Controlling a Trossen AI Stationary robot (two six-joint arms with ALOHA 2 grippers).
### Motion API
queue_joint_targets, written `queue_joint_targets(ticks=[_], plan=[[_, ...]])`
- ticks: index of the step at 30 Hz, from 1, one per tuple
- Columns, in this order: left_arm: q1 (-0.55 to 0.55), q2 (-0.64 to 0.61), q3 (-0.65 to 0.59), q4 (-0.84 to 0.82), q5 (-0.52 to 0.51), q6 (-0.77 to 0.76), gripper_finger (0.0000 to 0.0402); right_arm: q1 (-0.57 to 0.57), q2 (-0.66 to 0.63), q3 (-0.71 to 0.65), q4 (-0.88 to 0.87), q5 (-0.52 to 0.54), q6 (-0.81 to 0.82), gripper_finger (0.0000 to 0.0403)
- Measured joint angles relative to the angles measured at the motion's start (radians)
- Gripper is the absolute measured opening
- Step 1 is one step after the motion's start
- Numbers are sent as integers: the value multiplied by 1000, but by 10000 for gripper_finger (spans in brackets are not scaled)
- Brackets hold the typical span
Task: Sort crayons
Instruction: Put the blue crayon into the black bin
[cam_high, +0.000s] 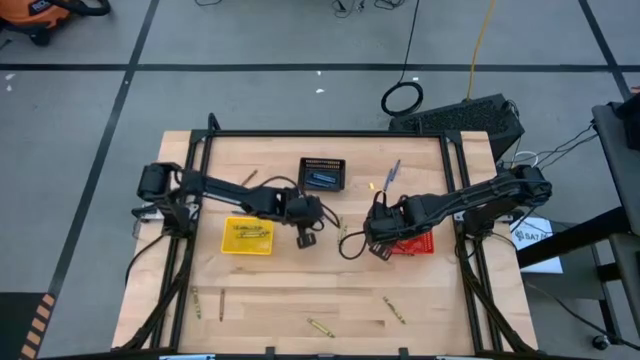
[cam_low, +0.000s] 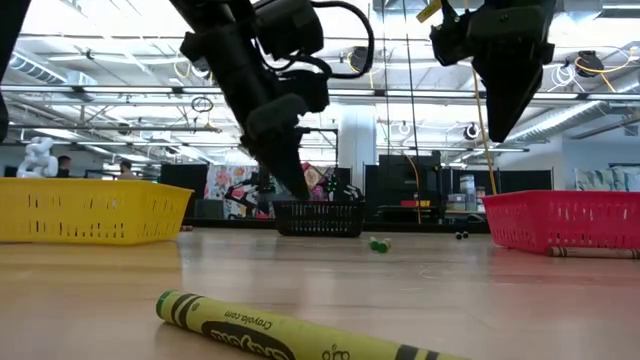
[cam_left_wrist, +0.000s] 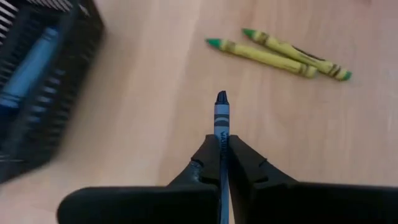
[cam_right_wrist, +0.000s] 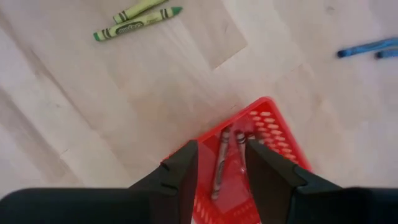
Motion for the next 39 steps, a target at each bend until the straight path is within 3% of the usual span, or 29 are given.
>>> queue_joint_targets(ticks=[15,20,32,39], plan=[[191,-75,2,-34,3,291,1,0,0,0,29,6,-71,118],[268,-75,2,-20,6,351,1,-1,0,0,33,90,-75,118],[379,-76,2,161,179,512,1,-93,0,0,37,160,-100,118],[393,-76,3,160,274,546,1,-156,0,0,38,183,-97,118]])
